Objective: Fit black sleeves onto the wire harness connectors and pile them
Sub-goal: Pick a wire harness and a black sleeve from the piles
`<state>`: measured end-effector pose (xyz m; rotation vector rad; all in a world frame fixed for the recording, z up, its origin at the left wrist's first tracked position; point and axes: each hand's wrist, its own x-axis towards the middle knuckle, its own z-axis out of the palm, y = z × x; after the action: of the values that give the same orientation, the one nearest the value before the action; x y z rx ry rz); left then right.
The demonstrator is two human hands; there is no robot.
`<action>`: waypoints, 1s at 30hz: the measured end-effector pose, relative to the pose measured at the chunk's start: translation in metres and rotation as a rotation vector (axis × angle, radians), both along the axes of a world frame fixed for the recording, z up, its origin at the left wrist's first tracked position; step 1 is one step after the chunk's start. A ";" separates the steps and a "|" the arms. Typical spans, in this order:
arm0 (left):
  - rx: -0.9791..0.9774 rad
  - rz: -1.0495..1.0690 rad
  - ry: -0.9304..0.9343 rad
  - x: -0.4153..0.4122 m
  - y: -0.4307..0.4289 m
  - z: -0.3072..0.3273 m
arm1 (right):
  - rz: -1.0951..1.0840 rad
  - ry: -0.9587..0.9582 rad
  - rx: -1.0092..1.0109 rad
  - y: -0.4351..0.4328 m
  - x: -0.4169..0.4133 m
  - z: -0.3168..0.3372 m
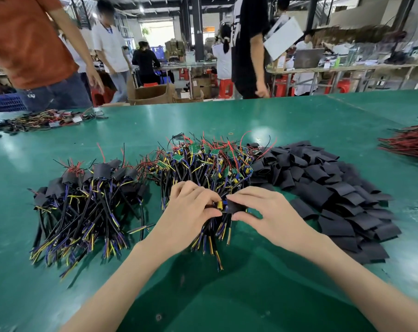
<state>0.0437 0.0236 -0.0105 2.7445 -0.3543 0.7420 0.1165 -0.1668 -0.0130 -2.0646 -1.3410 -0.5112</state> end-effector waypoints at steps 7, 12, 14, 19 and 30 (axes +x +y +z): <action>-0.066 -0.024 0.002 0.000 -0.001 -0.002 | 0.005 -0.186 -0.040 -0.001 0.001 -0.003; -0.109 -0.045 0.004 0.001 -0.004 -0.005 | 0.062 -0.047 -0.090 -0.003 0.004 -0.002; -0.138 -0.042 0.022 0.001 -0.003 -0.007 | 0.075 -0.008 -0.094 -0.003 0.005 -0.002; -0.206 -0.037 0.052 0.003 0.000 -0.010 | 0.053 -0.136 -0.121 0.001 0.003 -0.005; -0.274 -0.038 0.045 0.008 0.008 -0.013 | -0.022 -0.299 -0.149 0.015 -0.003 -0.013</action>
<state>0.0514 0.0312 -0.0239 2.4859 -0.2719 0.6643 0.1136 -0.1521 -0.0261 -2.1883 -1.5694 -0.7757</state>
